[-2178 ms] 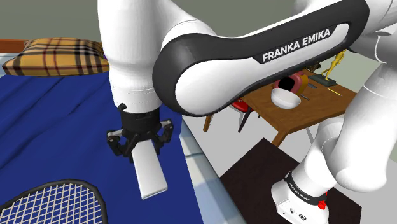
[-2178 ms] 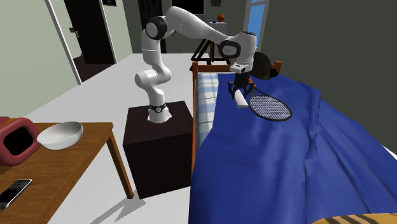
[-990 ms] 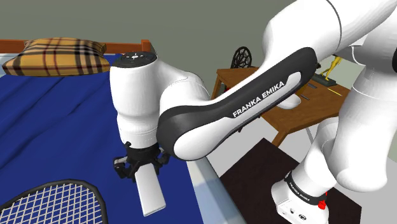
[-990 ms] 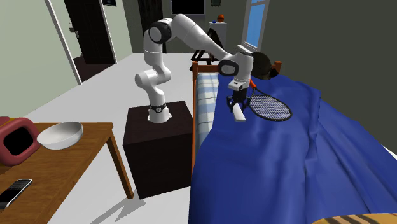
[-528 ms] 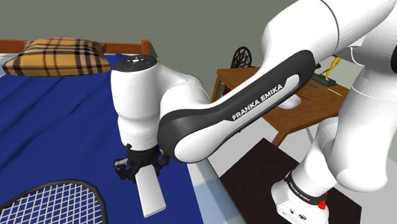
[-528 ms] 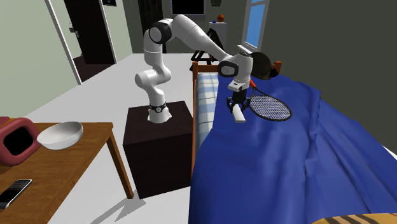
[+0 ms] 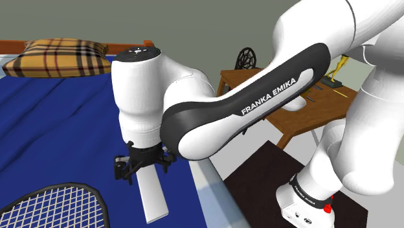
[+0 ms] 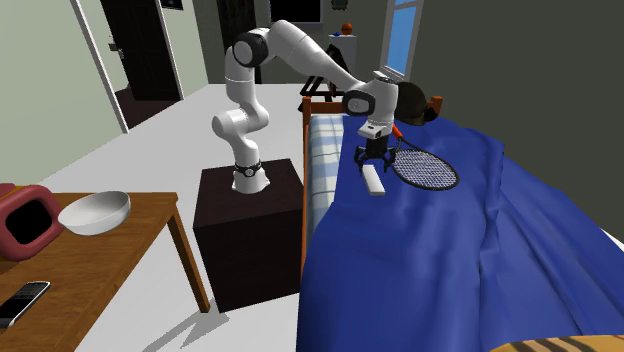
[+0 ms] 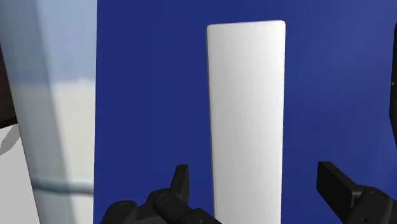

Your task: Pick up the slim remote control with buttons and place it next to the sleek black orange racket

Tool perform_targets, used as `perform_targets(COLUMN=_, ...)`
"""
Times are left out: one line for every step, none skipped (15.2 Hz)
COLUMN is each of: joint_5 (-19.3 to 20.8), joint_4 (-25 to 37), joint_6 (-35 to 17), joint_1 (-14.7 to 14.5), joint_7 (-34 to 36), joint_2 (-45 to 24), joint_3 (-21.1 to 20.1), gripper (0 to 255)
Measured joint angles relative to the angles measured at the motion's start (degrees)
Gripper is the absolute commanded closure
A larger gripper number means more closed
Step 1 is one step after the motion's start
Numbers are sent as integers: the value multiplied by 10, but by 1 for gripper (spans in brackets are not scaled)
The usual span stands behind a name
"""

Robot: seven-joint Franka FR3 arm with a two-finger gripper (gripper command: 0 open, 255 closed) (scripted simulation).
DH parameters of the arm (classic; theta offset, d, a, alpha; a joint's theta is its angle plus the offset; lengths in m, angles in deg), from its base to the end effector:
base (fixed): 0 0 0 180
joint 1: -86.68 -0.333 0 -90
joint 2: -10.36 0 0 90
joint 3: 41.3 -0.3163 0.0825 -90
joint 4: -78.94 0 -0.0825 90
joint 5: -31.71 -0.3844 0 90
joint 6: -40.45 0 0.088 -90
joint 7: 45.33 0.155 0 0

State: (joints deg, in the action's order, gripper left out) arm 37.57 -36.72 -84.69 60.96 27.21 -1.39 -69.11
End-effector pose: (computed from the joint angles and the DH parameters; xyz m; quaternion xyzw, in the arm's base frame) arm 0.3554 0.4625 0.3127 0.9902 -0.1396 -0.0084 0.0033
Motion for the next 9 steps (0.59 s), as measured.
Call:
perform_targets(joint_5=-5, joint_4=9, joint_6=15, joint_1=1, joint_7=-3, joint_2=8, joint_3=-2, gripper=0)
perform_targets(joint_5=-9, joint_4=16, joint_6=29, joint_1=2, joint_7=-6, joint_2=14, joint_3=-3, gripper=0)
perform_targets(joint_5=-11, joint_4=23, joint_6=38, joint_1=3, joint_7=-8, joint_2=17, joint_3=-3, gripper=0)
perform_targets(joint_5=-12, joint_4=24, joint_6=41, joint_1=3, joint_7=-9, joint_2=19, joint_3=-3, gripper=0)
perform_targets(joint_5=-13, joint_4=25, joint_6=43, joint_1=4, joint_7=-10, joint_2=20, joint_3=-3, gripper=0)
perform_targets(joint_5=-13, joint_4=25, joint_6=44, joint_1=4, joint_7=-10, joint_2=21, joint_3=-3, gripper=0)
perform_targets(joint_5=-14, joint_4=26, joint_6=44, joint_1=4, joint_7=-10, joint_2=21, joint_3=-3, gripper=0)
perform_targets(joint_5=-14, joint_4=26, joint_6=44, joint_1=4, joint_7=-10, joint_2=21, joint_3=-3, gripper=0)
perform_targets(joint_5=-14, joint_4=26, joint_6=44, joint_1=4, joint_7=-10, joint_2=21, joint_3=-3, gripper=0)
